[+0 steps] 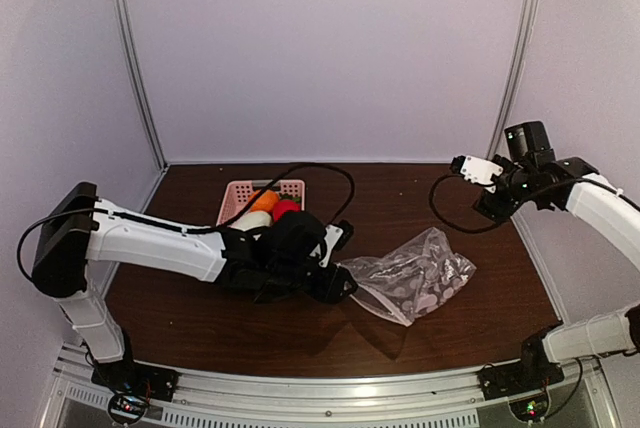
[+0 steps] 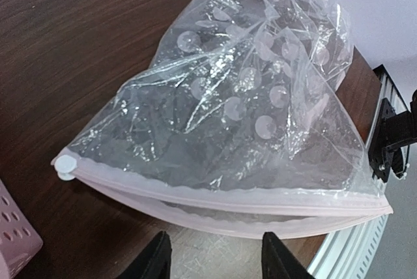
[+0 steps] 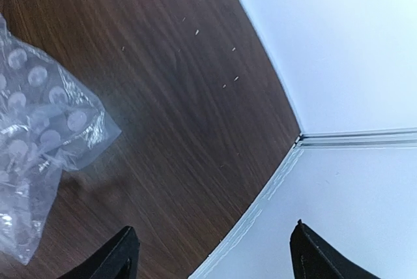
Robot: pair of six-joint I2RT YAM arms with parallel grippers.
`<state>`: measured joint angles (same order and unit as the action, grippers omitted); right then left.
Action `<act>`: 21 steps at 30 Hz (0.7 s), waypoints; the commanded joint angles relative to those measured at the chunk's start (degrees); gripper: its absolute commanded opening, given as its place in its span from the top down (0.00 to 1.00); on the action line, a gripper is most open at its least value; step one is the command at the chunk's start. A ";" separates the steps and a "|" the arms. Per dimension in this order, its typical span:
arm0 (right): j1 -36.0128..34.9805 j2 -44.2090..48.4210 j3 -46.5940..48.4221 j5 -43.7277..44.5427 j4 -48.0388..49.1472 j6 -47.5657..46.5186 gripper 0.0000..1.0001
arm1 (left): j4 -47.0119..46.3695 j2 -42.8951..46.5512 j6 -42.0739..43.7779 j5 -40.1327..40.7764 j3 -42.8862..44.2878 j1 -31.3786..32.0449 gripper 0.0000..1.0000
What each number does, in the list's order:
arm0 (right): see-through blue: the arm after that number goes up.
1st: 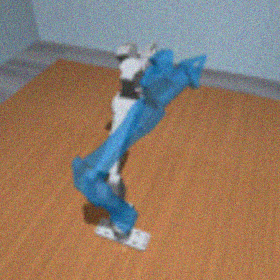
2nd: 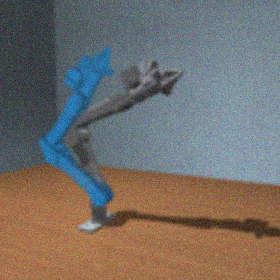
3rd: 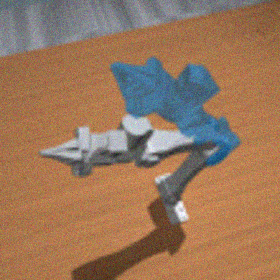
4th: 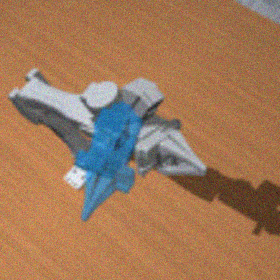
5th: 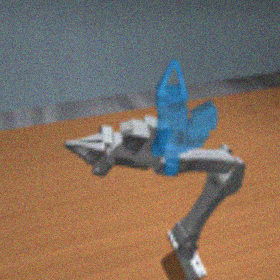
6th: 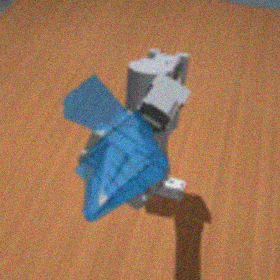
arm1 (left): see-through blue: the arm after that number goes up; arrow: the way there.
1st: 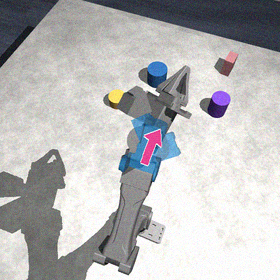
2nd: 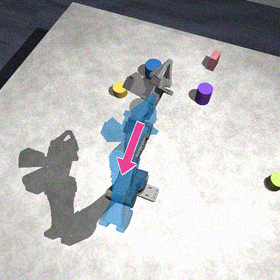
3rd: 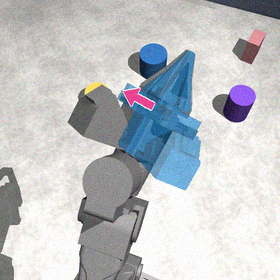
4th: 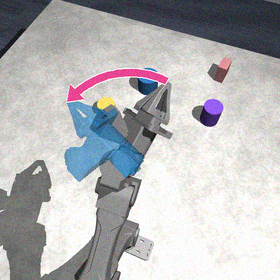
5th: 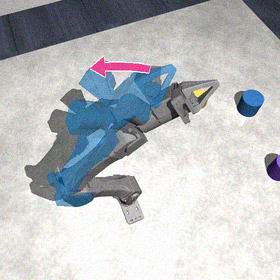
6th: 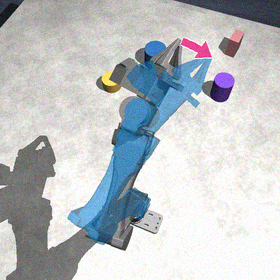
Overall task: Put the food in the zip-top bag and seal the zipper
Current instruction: Adjust the zipper food storage bag at the center of the board, then pick up the zipper food storage bag from the center of the board.
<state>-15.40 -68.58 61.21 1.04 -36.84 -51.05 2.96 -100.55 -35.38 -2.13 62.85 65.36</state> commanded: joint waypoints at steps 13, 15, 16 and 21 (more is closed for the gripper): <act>-36.12 -11.18 14.07 -12.54 -16.65 23.20 0.20 | 6.63 12.74 -18.46 20.81 -7.72 -0.11 0.53; -39.39 -13.99 15.82 -11.45 -18.00 24.66 0.12 | 9.42 16.24 -20.64 26.33 -8.27 -0.12 0.51; -41.02 -15.13 16.28 -10.65 -18.34 24.93 0.08 | 10.83 17.92 -21.75 29.18 -8.65 -0.16 0.50; -46.58 -18.55 16.03 -6.33 -16.95 25.87 0.05 | 16.57 25.76 -26.84 38.32 -11.90 -1.13 0.45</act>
<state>-58.92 -85.56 76.53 -9.19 -51.62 -27.99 14.06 -79.46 -56.64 25.30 53.63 65.21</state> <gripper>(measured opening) 0.950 0.543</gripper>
